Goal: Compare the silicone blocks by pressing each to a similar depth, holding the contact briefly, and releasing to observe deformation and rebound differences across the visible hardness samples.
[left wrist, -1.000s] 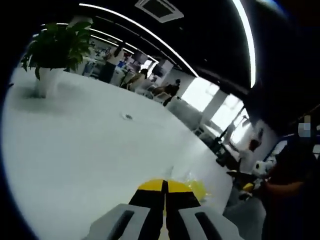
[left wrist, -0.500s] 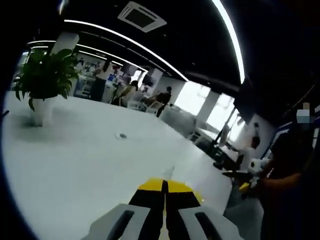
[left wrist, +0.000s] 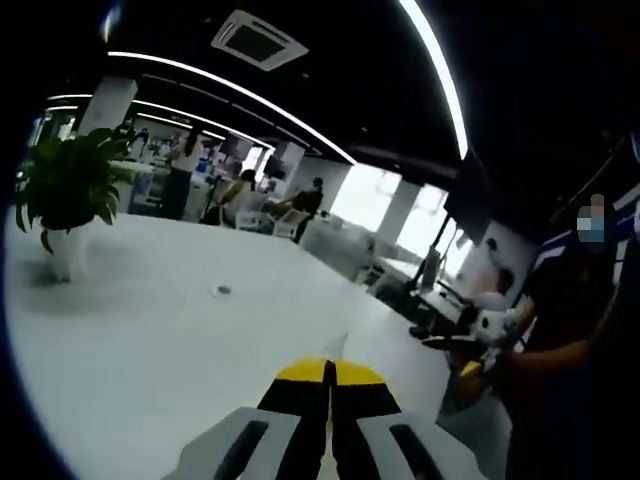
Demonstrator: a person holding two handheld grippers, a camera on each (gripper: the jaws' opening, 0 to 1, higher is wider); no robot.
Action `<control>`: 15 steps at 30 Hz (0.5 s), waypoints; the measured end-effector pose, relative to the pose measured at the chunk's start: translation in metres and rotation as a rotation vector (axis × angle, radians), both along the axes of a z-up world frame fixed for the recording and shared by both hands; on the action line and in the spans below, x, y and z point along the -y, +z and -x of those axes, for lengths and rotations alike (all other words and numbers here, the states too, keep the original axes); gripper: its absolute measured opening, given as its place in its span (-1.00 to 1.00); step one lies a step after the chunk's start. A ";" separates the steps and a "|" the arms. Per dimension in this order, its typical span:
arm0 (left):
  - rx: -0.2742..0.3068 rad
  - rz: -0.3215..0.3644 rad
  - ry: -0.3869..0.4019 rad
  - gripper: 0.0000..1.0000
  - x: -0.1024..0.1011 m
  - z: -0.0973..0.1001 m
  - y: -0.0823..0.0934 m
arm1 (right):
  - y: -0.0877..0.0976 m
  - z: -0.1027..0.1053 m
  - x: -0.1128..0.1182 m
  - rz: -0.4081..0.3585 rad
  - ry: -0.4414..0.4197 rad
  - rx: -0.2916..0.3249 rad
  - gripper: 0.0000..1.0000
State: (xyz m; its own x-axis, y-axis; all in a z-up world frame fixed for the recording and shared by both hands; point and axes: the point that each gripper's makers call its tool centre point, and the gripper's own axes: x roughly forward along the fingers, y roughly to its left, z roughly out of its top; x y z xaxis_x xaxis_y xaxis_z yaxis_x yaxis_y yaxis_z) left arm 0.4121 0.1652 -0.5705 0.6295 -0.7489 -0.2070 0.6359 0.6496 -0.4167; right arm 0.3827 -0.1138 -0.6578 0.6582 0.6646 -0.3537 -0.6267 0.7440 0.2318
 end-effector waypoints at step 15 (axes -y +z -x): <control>0.070 0.056 -0.069 -1.00 0.026 0.004 0.038 | 0.026 -0.003 -0.039 -0.043 0.160 0.038 0.93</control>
State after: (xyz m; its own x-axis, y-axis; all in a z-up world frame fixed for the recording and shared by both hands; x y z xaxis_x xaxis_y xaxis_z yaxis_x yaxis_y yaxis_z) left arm 0.4078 0.1389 -0.5322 0.5878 -0.7999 -0.1211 0.7066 0.5805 -0.4046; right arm 0.3862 -0.0750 -0.6314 0.5552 0.7759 -0.2995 -0.7450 0.6241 0.2357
